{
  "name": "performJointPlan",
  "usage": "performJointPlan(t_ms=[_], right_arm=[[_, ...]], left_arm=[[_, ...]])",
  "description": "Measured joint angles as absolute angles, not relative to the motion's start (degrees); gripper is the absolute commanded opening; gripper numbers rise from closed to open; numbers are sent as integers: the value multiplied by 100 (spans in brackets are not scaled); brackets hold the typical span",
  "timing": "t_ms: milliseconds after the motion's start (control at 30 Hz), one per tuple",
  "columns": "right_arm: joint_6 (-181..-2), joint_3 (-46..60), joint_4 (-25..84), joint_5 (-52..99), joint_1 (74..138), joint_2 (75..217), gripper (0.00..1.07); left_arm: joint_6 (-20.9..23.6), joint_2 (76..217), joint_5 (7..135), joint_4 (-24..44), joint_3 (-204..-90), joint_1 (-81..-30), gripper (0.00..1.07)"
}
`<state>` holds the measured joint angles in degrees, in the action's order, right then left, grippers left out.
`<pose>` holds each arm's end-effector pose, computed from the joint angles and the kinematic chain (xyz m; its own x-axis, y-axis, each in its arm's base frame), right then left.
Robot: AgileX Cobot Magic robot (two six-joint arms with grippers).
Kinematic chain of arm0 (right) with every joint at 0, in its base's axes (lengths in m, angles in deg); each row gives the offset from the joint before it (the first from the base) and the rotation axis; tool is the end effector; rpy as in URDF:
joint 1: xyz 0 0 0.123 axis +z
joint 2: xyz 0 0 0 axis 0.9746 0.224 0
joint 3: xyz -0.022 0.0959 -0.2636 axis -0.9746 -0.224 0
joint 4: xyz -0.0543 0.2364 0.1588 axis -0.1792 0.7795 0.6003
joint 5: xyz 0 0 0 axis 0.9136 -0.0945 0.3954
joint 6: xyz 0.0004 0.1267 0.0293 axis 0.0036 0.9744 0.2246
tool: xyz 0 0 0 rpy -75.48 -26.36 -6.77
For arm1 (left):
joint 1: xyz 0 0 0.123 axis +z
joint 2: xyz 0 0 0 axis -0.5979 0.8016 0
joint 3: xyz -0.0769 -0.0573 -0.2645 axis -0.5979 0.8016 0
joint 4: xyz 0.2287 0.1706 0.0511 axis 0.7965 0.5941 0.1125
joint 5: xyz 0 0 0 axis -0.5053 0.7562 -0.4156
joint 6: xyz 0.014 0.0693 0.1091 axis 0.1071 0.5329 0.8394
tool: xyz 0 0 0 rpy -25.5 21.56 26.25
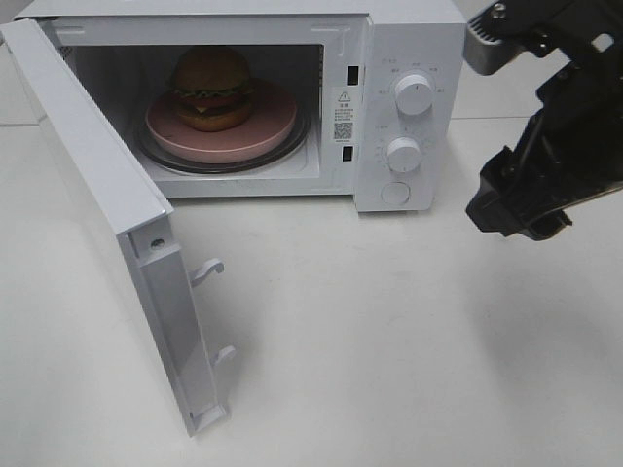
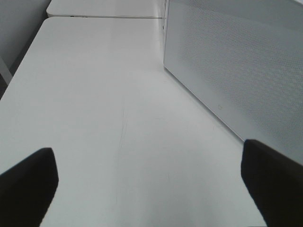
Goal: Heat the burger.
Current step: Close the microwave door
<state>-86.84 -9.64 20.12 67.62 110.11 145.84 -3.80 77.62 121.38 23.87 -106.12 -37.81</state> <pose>0.2573 0.1507 0.2493 -0.6024 -0.5409 -0.5870 -0.5676 0.8073 -0.1615 0.0640 -0.0029 0.2836 -0.4417 -0.0228 -0.8969 0.0171 0.9993 -0.0338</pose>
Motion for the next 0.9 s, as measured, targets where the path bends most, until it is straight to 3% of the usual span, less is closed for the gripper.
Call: performJointPlan(t_ms=[533, 900], right_arm=[[-8472, -1010, 2024, 8235, 11006, 13684, 76], [-8472, -1795, 2087, 8269, 9951, 12509, 76]], left_arm=[[-380, 7762, 12138, 2387, -10612, -3781, 98], [-380, 7762, 12138, 2387, -10612, -3781, 98]])
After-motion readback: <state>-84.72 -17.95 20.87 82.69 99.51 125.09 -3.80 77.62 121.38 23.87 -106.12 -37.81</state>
